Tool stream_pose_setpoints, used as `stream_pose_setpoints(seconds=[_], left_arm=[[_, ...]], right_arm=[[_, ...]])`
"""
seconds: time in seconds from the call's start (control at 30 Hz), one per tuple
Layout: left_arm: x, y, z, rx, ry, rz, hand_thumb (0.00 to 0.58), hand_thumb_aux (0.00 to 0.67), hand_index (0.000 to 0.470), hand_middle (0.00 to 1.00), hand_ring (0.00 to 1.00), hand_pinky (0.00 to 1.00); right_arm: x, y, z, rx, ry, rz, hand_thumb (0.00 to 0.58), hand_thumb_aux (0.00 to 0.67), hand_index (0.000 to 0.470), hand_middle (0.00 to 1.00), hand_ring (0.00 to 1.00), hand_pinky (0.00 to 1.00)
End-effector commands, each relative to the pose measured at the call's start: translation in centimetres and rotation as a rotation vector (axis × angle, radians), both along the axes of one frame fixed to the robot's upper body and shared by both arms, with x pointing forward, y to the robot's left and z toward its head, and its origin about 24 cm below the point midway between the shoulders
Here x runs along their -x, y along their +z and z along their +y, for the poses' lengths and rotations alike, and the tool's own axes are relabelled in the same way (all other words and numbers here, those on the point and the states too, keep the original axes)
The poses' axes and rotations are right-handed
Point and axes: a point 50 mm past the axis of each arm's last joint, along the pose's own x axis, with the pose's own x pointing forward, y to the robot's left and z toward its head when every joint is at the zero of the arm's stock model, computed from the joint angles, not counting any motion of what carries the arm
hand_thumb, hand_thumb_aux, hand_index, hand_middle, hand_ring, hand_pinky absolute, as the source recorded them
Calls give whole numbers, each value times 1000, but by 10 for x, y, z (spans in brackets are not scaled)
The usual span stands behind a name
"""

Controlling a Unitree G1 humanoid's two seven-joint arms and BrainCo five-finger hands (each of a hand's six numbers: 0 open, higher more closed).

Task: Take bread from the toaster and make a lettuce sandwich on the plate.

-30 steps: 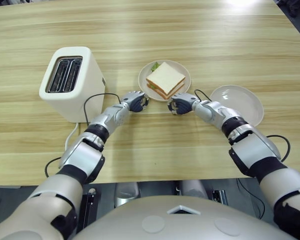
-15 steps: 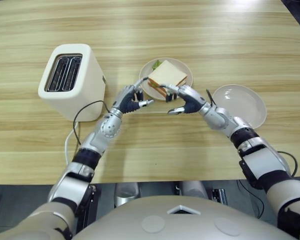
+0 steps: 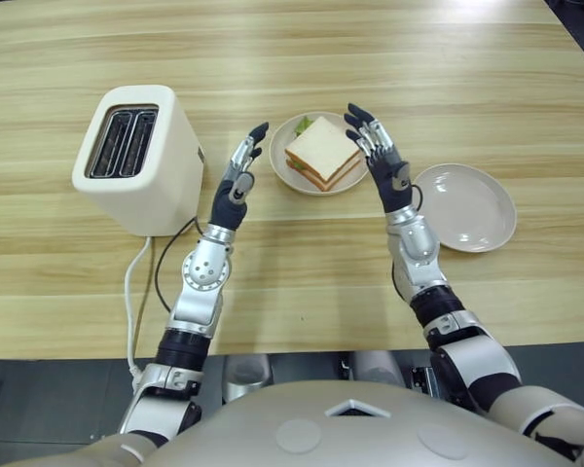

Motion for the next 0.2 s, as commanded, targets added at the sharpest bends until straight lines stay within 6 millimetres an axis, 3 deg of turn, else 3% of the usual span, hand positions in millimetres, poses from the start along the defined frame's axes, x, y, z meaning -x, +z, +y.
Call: stream_pose_setpoints(seconds=[0.03,0.2], left_arm=[[1,-1,3,-19,15,-7,0,0,0,0,0,0],[1,1,5,-11,50,-27,0,0,0,0,0,0]], right_arm=[[2,0,-2,-20,11,13,0,0,0,0,0,0],[1,0,-8,-24,-5,15,0,0,0,0,0,0]])
